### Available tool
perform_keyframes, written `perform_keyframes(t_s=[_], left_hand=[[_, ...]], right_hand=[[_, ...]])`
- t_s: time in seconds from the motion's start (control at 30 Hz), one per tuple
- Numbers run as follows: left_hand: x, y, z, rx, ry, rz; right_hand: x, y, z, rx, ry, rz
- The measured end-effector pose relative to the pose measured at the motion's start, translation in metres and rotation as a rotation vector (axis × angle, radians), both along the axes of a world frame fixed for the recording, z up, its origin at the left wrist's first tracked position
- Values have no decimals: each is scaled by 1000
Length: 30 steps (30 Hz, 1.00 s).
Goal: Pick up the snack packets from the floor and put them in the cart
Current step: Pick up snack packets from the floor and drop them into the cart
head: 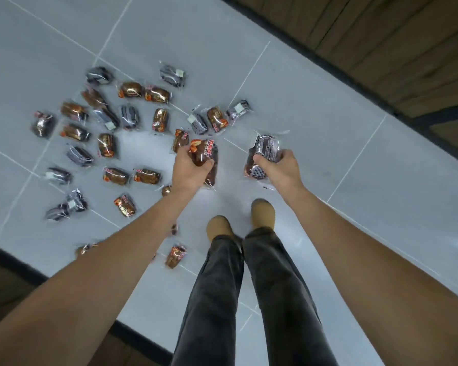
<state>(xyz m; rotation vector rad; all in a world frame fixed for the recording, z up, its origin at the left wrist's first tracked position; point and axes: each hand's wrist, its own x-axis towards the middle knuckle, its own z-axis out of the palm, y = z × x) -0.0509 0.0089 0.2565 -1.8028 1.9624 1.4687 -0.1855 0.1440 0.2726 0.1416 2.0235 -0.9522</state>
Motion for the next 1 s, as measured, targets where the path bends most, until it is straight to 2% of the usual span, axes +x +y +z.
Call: perform_keyframes(t_s=[0.2,0.4,0.67,1.0], left_hand=[[-25,52,144,35,105,-200],[-52,154,241,2,192,-399],[-88,367,305,-7,280,-597],[-124,630,341,38,316,-782]], right_hand=[[-2,83,143,-82,63,-200],[-2,209,231,-150,141,-369],[8,429,288,-183,281,-584],[20,691,326,-125,368,-766]])
